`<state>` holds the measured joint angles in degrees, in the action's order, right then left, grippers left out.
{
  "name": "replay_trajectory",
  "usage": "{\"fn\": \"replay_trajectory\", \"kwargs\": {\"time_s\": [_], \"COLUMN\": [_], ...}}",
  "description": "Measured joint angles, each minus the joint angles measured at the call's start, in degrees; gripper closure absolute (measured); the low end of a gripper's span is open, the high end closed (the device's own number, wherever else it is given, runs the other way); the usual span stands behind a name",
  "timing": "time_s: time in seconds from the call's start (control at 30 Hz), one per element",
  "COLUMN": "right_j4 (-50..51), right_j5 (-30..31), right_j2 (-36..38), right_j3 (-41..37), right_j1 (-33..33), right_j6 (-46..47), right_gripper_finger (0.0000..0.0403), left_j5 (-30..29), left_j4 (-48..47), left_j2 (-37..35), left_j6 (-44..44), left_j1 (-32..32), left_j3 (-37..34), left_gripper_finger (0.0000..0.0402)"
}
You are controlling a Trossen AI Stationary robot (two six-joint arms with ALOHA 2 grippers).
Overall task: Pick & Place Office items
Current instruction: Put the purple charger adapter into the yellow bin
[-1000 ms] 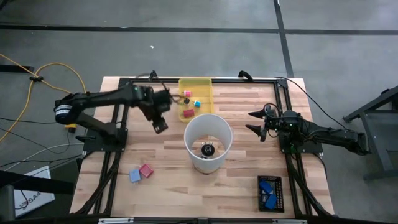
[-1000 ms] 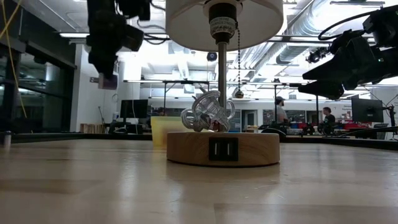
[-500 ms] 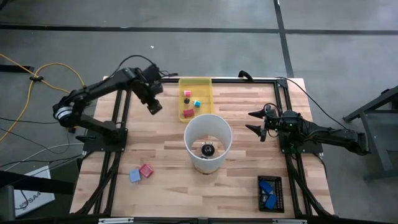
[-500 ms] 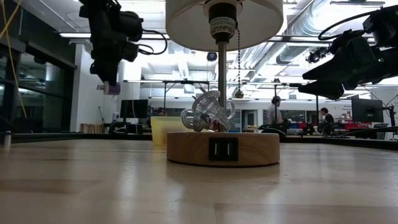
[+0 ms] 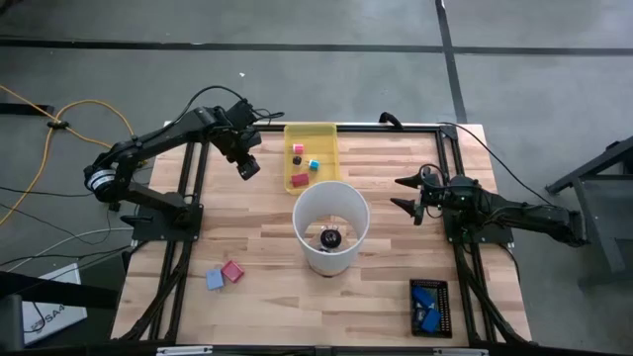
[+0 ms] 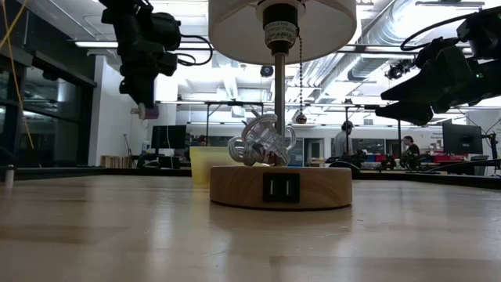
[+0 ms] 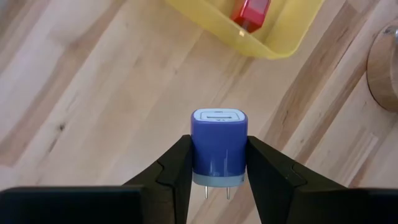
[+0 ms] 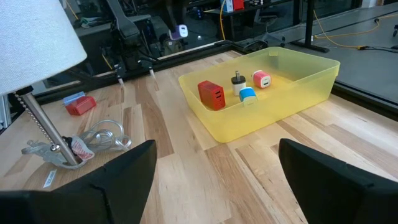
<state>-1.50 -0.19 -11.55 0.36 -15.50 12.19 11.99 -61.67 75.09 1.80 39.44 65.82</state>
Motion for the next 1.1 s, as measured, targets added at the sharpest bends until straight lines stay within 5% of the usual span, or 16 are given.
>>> {"fn": "replay_trajectory", "kwargs": {"time_s": [0.63, 1.1], "right_j4": [0.0, 0.0], "right_j5": [0.02, 0.01], "right_j2": [0.0, 0.0], "right_j3": [0.0, 0.0], "right_j1": [0.02, 0.02], "right_j6": [0.02, 0.02], "right_gripper_finger": [0.0078, 0.0078], "left_j5": [0.16, 5.45], "left_j4": [14.21, 29.4], "left_j2": [6.26, 13.81], "left_j6": [0.17, 7.68], "left_j1": [-0.22, -0.22], "left_j3": [0.0, 0.02], "left_gripper_finger": [0.0281, 0.0281]}}
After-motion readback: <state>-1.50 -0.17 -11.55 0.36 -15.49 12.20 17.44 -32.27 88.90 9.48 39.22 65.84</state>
